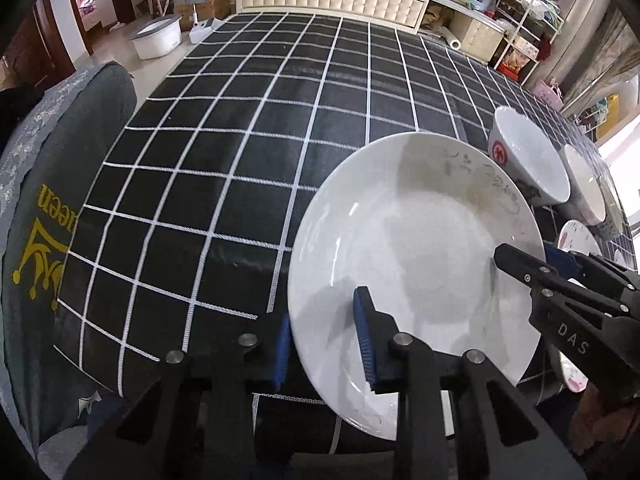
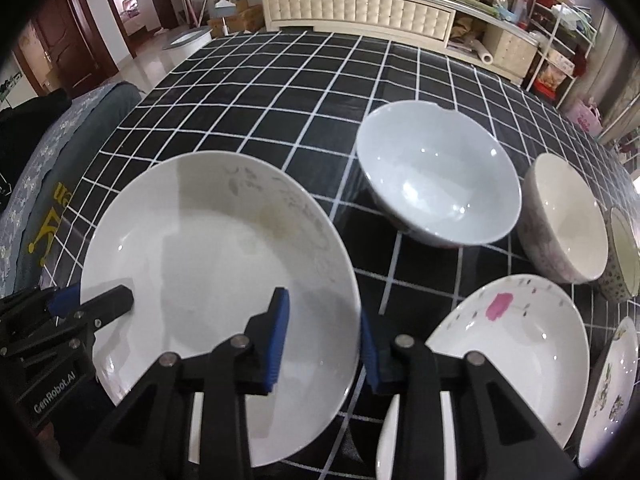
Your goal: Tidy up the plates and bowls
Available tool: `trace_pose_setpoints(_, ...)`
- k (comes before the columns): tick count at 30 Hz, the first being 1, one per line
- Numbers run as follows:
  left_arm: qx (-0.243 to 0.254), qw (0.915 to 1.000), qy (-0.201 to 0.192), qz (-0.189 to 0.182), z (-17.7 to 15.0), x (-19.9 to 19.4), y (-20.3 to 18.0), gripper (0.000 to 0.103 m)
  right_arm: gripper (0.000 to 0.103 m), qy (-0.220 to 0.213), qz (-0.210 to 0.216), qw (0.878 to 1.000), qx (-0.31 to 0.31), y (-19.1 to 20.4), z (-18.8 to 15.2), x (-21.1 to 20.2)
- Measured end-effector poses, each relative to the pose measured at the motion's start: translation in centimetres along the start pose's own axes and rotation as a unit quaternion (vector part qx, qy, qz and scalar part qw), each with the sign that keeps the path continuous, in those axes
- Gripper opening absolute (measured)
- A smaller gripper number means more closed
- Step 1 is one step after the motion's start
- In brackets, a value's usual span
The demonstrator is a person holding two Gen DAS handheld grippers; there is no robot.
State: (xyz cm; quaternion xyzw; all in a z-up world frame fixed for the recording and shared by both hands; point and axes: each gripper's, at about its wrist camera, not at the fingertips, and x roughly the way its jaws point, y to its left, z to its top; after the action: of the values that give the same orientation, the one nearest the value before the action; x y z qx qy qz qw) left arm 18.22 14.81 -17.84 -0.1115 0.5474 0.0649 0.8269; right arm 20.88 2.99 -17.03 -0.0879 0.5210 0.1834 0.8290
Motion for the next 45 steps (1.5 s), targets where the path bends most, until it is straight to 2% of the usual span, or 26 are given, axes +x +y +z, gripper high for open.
trace_pose_setpoints(4, 0.000, 1.0000, 0.004, 0.007, -0.3, 0.1, 0.2, 0.027, 0.038, 0.015, 0.006, 1.000, 0.004, 0.0, -0.1, 0.8)
trace_pose_setpoints(10, -0.025, 0.9992, 0.029, -0.008, -0.7, 1.3, 1.2, 0.027, 0.038, 0.023, 0.016, 1.000, 0.005, 0.0, -0.5, 1.7)
trace_pose_setpoints(13, -0.023, 0.9994, 0.024, -0.004, -0.6, 1.4, 1.3, 0.026, 0.038, 0.019, 0.024, 1.000, 0.003, -0.1, -0.6, 1.3)
trace_pose_setpoints(16, -0.042, 0.9985, 0.027, -0.021, -0.3, 1.2, 1.9, 0.027, 0.038, -0.009, 0.023, 1.000, 0.000, -1.0, -1.0, -0.5)
trace_pose_setpoints(18, -0.044, 0.9985, 0.023, -0.023, -0.5, 0.6, 2.1, 0.027, 0.038, -0.024, 0.026, 0.999, 0.005, -1.8, -1.3, -1.8)
trace_pose_setpoints(22, -0.031, 0.9995, -0.001, 0.011, -0.7, -1.4, 1.8, 0.027, 0.038, -0.039, 0.030, 0.998, 0.029, -3.8, -2.4, -3.7)
trace_pose_setpoints(25, -0.042, 0.9989, -0.020, -0.008, -0.6, -3.5, 1.4, 0.027, 0.038, -0.047, 0.030, 0.997, 0.050, -5.4, -3.6, -4.8)
trace_pose_setpoints(27, -0.039, 0.9985, -0.031, -0.025, -0.7, -4.7, 0.4, 0.027, 0.038, -0.053, 0.026, 0.997, 0.056, -6.4, -4.4, -5.8)
trace_pose_setpoints(31, 0.002, 0.9983, -0.045, -0.038, -1.1, -6.2, -3.3, 0.027, 0.038, -0.065, 0.012, 0.995, 0.072, -8.7, -5.8, -7.3)
trace_pose_setpoints(41, 0.079, 0.9927, -0.029, -0.087, -2.8, -5.8, -12.1, 0.027, 0.038, -0.066, -0.031, 0.989, 0.126, -14.8, -8.9, -8.9)
trace_pose_setpoints(44, 0.098, 0.9911, -0.025, -0.087, -3.0, -5.3, -14.1, 0.028, 0.046, -0.057, -0.032, 0.988, 0.141, -15.9, -9.4, -8.3)
trace_pose_setpoints(45, 0.102, 0.9908, -0.022, -0.087, -3.0, -4.9, -14.7, 0.032, 0.047, -0.056, -0.032, 0.988, 0.143, -16.1, -9.5, -8.3)
